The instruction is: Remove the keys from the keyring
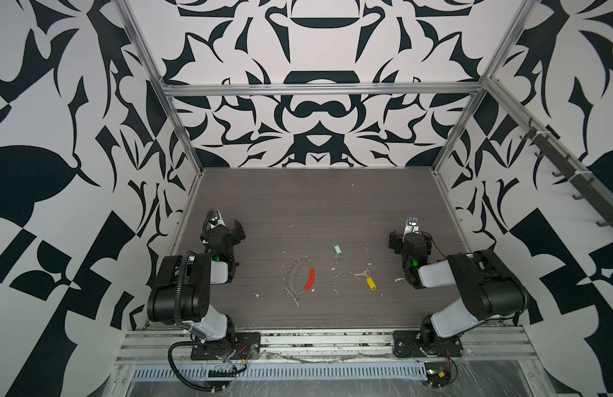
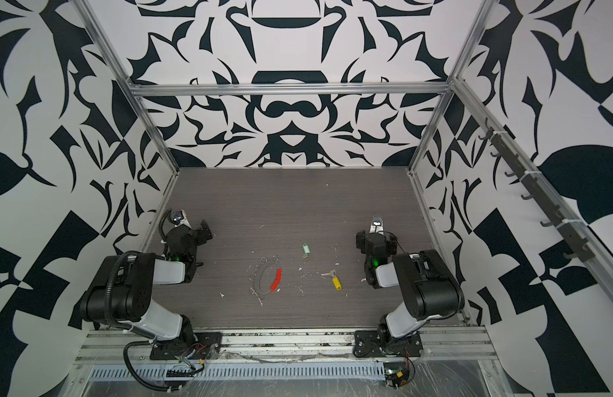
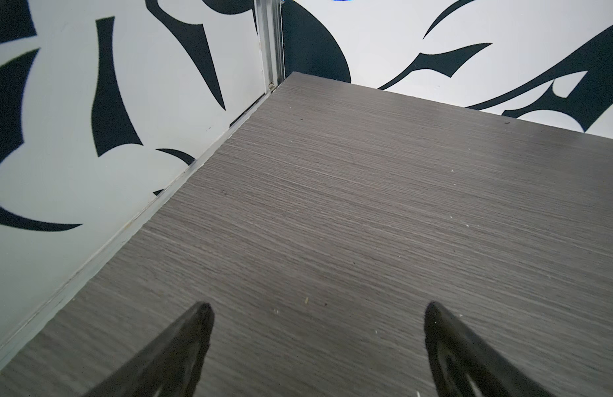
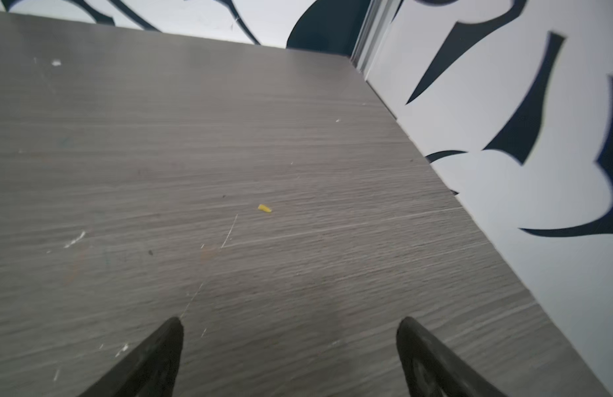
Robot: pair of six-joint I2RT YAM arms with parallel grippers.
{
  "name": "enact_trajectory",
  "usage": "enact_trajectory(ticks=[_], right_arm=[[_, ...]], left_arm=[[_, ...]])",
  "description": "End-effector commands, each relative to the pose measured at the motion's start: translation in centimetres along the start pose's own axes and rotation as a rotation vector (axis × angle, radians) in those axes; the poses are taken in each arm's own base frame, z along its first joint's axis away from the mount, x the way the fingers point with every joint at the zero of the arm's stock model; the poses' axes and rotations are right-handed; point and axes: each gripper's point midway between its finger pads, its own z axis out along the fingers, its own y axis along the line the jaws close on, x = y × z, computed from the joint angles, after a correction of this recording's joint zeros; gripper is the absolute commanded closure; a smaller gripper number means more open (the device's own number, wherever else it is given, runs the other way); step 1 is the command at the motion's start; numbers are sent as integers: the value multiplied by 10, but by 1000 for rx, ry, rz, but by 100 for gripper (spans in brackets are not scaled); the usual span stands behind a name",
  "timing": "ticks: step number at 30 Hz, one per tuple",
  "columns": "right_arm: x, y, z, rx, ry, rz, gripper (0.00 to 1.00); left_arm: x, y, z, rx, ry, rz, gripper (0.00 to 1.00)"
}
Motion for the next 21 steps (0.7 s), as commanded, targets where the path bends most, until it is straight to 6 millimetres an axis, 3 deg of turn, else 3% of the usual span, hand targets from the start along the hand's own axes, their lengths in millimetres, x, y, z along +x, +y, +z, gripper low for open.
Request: enact_trajectory(ticks=[1, 7, 21], right_arm=[[-37, 4, 3, -19, -110, 47, 1], [-37, -6, 1, 31, -112, 75, 0], [-36, -6, 1, 35, -107, 67, 0]], left_arm=[[-6, -1, -1, 5, -31, -4, 1], [-6, 0, -1, 4, -30, -4, 1], [-6, -1, -1, 5, -29, -2, 1]])
